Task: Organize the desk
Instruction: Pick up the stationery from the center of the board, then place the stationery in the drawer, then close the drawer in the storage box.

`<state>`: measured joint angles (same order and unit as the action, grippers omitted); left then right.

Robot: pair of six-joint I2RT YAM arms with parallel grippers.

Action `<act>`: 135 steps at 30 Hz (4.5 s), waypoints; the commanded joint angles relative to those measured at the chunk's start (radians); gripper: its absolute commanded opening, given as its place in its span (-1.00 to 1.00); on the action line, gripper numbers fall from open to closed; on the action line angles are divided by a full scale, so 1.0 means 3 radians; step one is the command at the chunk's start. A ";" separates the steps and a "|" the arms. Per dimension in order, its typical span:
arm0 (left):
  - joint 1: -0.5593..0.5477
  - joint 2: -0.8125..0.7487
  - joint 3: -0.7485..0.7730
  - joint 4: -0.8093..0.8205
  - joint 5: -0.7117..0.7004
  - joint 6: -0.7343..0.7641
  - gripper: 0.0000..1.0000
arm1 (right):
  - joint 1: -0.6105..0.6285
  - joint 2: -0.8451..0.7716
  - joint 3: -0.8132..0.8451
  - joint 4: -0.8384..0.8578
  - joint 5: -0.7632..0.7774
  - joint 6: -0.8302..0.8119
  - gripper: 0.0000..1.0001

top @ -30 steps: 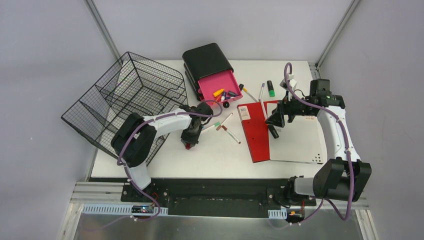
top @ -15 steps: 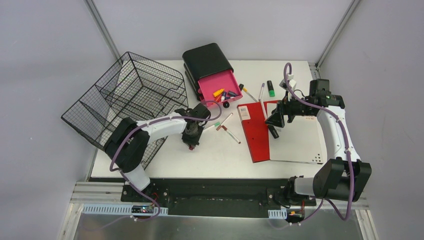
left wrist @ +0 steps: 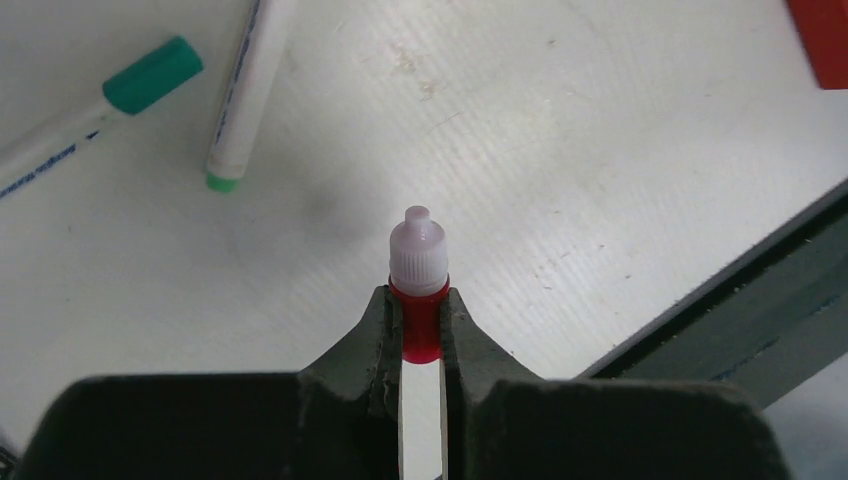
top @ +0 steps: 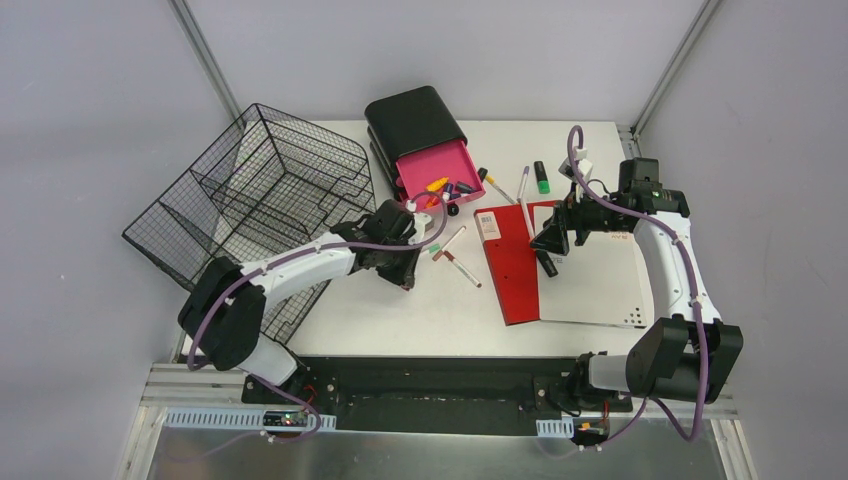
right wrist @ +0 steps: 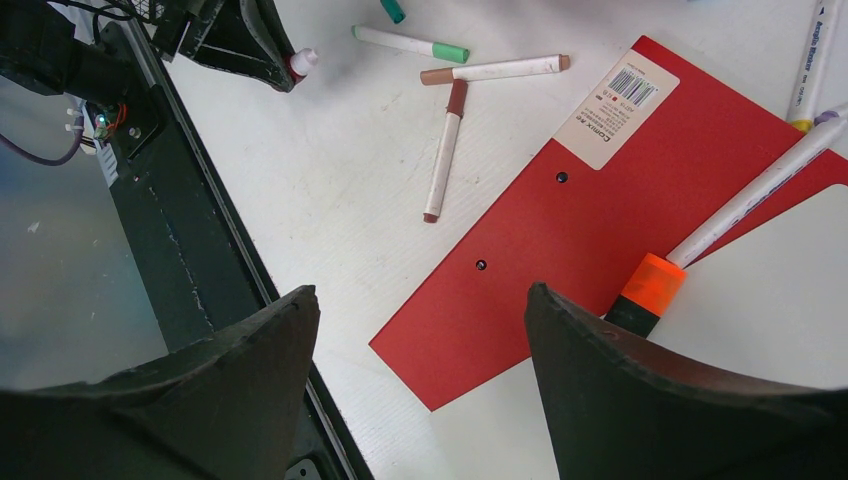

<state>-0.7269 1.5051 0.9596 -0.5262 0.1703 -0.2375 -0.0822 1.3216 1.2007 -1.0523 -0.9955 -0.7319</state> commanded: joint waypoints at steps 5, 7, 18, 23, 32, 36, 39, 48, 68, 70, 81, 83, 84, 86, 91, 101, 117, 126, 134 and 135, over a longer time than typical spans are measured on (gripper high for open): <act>-0.0016 -0.0260 0.0003 0.0710 0.0754 0.0302 -1.00 | 0.0018 -0.0044 0.0110 0.0023 -0.0094 -0.0085 0.57; -0.0016 -0.0268 0.0042 0.0825 0.0844 0.0330 -1.00 | 0.0018 -0.0042 0.0114 0.0023 -0.0096 -0.0082 0.57; -0.0010 -0.0010 0.0571 0.1317 0.0804 0.0566 -1.00 | 0.0018 -0.0059 0.0114 0.0015 -0.0084 -0.0086 0.57; -0.0011 0.0183 0.0844 0.1405 0.0704 0.0660 -1.00 | 0.0023 -0.0057 0.0114 0.0016 -0.0075 -0.0099 0.57; 0.0008 0.0498 0.1228 0.1416 0.0183 0.0761 -1.00 | 0.0034 -0.0059 0.0114 0.0014 -0.0068 -0.0107 0.57; 0.0042 0.0674 0.1411 0.1388 -0.0022 0.0761 -1.00 | 0.0034 -0.0064 0.0110 0.0011 -0.0064 -0.0108 0.57; 0.0080 0.0755 0.1527 0.1327 -0.0224 0.0832 -1.00 | 0.0034 -0.0068 0.0107 0.0011 -0.0067 -0.0109 0.57; 0.0107 0.0914 0.1764 0.1175 -0.0934 0.1125 -1.00 | 0.0054 -0.0060 0.0107 0.0011 -0.0066 -0.0113 0.57; 0.0117 0.0901 0.2126 0.0725 -0.1102 0.1190 0.28 | 0.0059 -0.0051 0.0108 0.0010 -0.0047 -0.0120 0.57; 0.0117 0.0825 0.2042 0.0736 -0.0940 0.1107 0.31 | 0.0059 -0.0049 0.0106 0.0010 -0.0048 -0.0115 0.57; 0.0241 0.0340 0.1381 0.1007 -0.0131 0.0556 0.93 | 0.0064 -0.0054 0.0109 0.0011 -0.0049 -0.0117 0.57; 0.0295 0.0301 0.1316 0.1035 0.0169 0.0418 0.94 | 0.0064 -0.0056 0.0106 0.0008 -0.0046 -0.0117 0.57; 0.0304 0.0278 0.1292 0.1049 0.0283 0.0382 0.94 | 0.0064 -0.0059 0.0108 0.0007 -0.0048 -0.0120 0.57; 0.0311 0.0236 0.1233 0.1089 0.0449 0.0333 0.93 | 0.0065 -0.0064 0.0109 0.0010 -0.0044 -0.0120 0.57; 0.0311 0.0156 0.1109 0.1215 0.0736 0.0239 0.84 | 0.0065 -0.0074 0.0108 0.0011 -0.0044 -0.0119 0.57; 0.0311 0.0198 0.0888 0.1597 0.1381 -0.0027 0.65 | 0.0064 -0.0087 0.0108 0.0011 -0.0038 -0.0122 0.57; -0.0156 0.0598 0.0953 0.1270 0.0683 0.0332 0.48 | 0.0064 -0.0066 0.0100 0.0018 -0.0028 -0.0122 0.57; -0.0391 0.0690 0.0647 0.1649 -0.0717 -0.0337 0.23 | 0.0064 -0.0068 0.0104 0.0017 -0.0017 -0.0123 0.57; -0.0424 0.1019 0.0815 0.1542 -0.1711 -0.0868 0.24 | 0.0064 -0.0078 0.0099 0.0018 -0.0015 -0.0127 0.57; -0.0425 0.1057 0.0845 0.1533 -0.1772 -0.0896 0.23 | 0.0064 -0.0079 0.0102 0.0018 -0.0012 -0.0127 0.57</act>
<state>-0.8501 1.7855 1.1576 -0.0834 -0.1818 -0.4088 -0.0673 1.3216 1.2007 -1.0527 -0.9867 -0.7425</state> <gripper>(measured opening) 0.622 0.786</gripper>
